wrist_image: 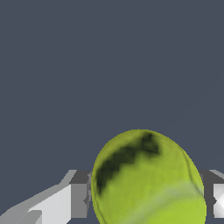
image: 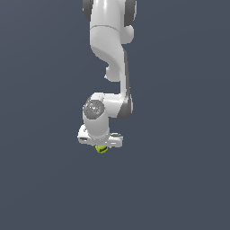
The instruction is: Pick up the object and move it to a goal position.
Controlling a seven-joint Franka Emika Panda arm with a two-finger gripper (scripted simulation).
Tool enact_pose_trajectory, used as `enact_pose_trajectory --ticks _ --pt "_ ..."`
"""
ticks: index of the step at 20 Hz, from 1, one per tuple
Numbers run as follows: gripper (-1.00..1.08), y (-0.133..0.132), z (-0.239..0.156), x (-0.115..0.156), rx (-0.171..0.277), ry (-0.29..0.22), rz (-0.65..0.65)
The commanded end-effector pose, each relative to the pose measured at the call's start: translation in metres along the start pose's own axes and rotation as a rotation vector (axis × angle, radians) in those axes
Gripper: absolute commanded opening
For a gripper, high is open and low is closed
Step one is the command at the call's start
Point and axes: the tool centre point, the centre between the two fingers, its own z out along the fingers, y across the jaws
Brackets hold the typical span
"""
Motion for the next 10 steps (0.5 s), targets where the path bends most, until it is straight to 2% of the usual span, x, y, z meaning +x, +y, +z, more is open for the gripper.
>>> enact_pose_trajectory --ticks 1,10 --pt "-1.00 -0.004 -0.006 -0.002 0.000 0.003 -0.001" --pt "-1.00 -0.031 -0.044 -0.026 0.000 0.003 -0.001"
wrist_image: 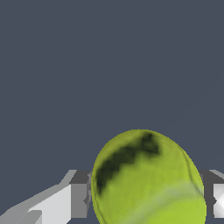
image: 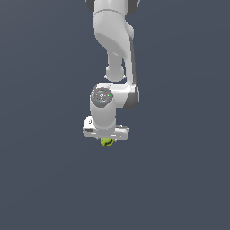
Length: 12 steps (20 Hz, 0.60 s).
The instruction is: Pick up the object and move it to a goal position.
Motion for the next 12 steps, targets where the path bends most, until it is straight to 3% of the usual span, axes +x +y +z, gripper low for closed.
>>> enact_pose_trajectory --ticks 1,12 --pt "-1.00 -0.011 -0.016 -0.008 0.000 0.003 -0.001" --pt "-1.00 -0.072 -0.104 -0.062 0.000 0.003 -0.001"
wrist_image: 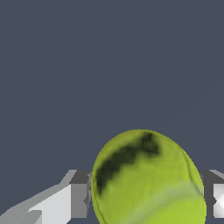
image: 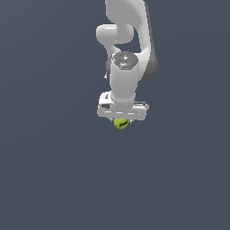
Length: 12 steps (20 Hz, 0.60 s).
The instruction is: Pick up the object and move it to a goal position.
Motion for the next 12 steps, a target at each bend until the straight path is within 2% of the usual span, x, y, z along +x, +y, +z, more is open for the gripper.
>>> enact_pose_trajectory --ticks 1,12 --pt "-1.00 -0.015 -0.023 -0.013 -0.001 0.002 0.000" --pt "-1.00 -0.084 -0.121 -0.070 -0.002 0.003 0.000"
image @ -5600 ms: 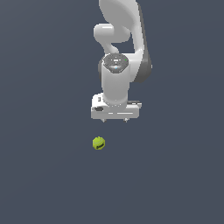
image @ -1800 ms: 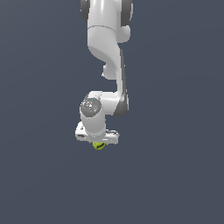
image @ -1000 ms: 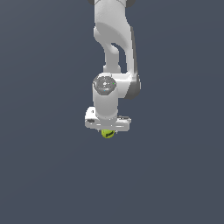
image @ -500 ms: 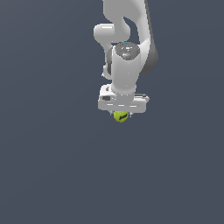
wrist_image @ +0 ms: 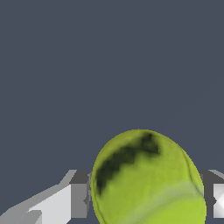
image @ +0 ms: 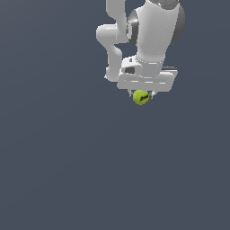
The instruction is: Pick up the object and move it to a goal position.
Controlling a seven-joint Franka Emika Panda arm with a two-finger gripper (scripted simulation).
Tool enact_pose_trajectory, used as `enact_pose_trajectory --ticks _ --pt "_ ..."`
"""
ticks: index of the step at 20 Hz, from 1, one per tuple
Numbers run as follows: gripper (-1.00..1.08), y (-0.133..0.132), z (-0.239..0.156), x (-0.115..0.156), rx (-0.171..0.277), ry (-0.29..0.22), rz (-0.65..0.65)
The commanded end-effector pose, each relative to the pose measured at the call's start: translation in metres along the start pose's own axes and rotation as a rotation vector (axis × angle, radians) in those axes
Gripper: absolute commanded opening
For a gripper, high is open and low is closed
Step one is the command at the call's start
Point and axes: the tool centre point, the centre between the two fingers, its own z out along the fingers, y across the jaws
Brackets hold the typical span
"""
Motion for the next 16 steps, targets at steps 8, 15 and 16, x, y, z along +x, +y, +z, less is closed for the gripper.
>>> enact_pose_trajectory --ticks 8,15,16 --pt "-1.00 -0.044 -0.064 -0.034 0.001 0.001 0.001" --pt "-1.00 -0.056 -0.080 -0.041 0.002 0.000 0.001" --pt "-1.00 -0.056 -0.080 -0.041 0.002 0.000 0.001"
